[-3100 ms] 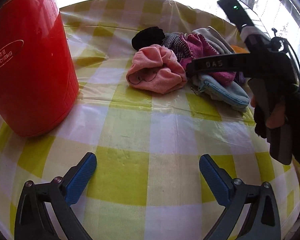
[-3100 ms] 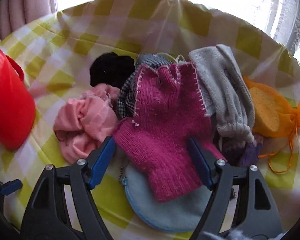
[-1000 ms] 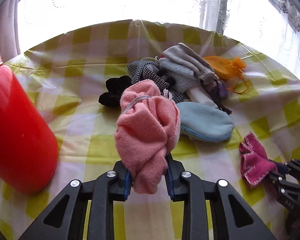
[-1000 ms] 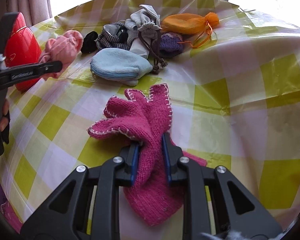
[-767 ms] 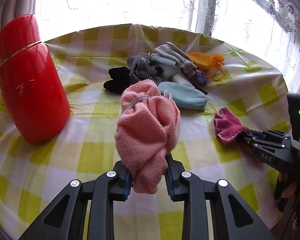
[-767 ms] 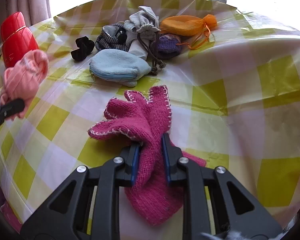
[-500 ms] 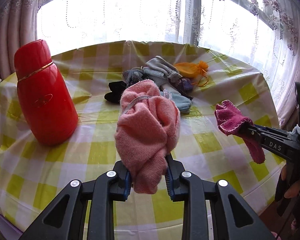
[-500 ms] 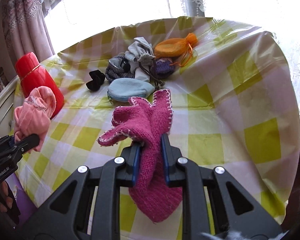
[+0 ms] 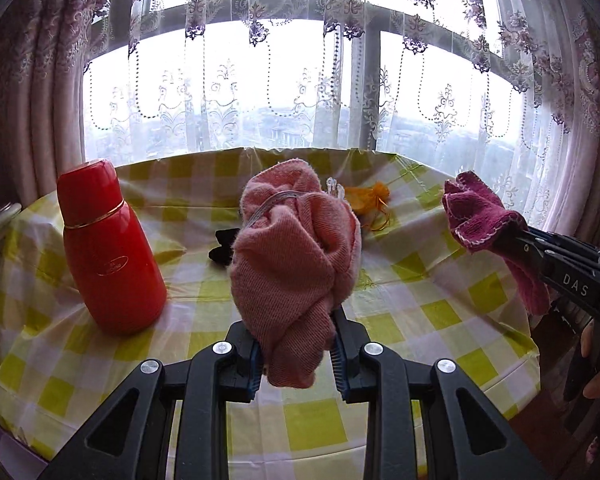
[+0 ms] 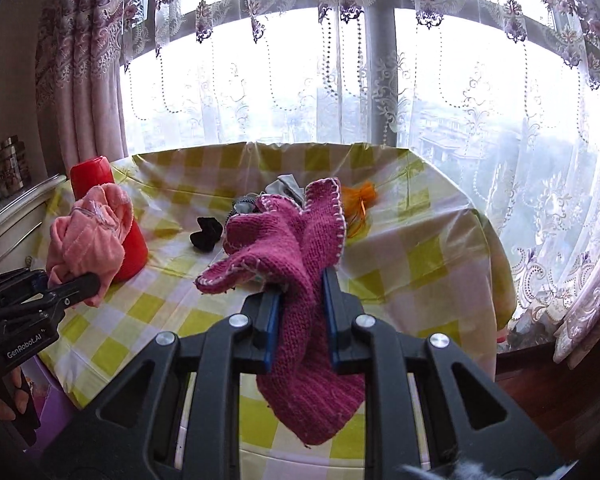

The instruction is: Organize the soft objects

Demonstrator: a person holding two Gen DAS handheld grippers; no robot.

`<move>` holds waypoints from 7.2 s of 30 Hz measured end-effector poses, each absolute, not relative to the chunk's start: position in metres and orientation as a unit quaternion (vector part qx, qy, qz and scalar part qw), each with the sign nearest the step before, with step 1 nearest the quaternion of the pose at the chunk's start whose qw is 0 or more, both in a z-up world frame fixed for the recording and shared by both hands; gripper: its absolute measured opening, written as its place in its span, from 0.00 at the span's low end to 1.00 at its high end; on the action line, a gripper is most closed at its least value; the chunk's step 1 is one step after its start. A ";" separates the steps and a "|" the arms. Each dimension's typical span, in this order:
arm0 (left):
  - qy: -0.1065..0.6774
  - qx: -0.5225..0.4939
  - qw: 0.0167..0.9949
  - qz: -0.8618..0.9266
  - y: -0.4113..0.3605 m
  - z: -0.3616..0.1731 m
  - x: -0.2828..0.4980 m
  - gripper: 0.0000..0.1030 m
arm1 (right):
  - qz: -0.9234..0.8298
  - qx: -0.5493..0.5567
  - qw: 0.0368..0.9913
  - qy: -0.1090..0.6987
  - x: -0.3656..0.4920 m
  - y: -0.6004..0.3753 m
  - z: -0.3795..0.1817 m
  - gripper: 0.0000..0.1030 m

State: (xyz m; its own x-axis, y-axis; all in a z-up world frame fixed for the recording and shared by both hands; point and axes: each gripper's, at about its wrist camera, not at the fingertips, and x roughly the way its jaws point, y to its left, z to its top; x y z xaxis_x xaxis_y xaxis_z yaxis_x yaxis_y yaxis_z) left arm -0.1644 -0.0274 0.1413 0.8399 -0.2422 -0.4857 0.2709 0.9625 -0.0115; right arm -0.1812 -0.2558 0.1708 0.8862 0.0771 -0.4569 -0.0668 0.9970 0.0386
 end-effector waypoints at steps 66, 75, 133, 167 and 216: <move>0.320 -0.063 0.935 0.142 0.224 0.096 -0.333 0.31 | 0.443 -0.136 0.854 0.237 -0.269 0.018 0.178 0.22; 0.378 -0.115 0.897 0.199 0.278 0.058 -0.357 0.46 | 0.516 -0.178 0.783 0.298 -0.278 0.096 0.135 0.32; 0.483 -0.071 0.858 -0.158 0.013 0.005 -0.070 0.82 | 0.212 -0.090 0.883 0.410 0.050 -0.186 0.048 0.81; 0.445 -0.007 0.895 -0.022 -0.014 -0.002 0.188 0.76 | 0.208 0.129 0.872 0.424 -0.027 -0.273 0.046 0.14; 0.386 -0.055 0.911 -0.133 0.014 0.052 -0.124 0.22 | 0.117 0.045 0.917 0.379 -0.128 -0.245 0.073 0.35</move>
State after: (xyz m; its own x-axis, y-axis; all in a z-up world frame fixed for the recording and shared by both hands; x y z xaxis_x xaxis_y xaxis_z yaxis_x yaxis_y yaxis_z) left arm -0.1241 0.0143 0.0521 0.6666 -0.2853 -0.6887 0.2009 0.9584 -0.2026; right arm -0.1280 -0.2448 0.0731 0.6854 0.2489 -0.6843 -0.1807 0.9685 0.1714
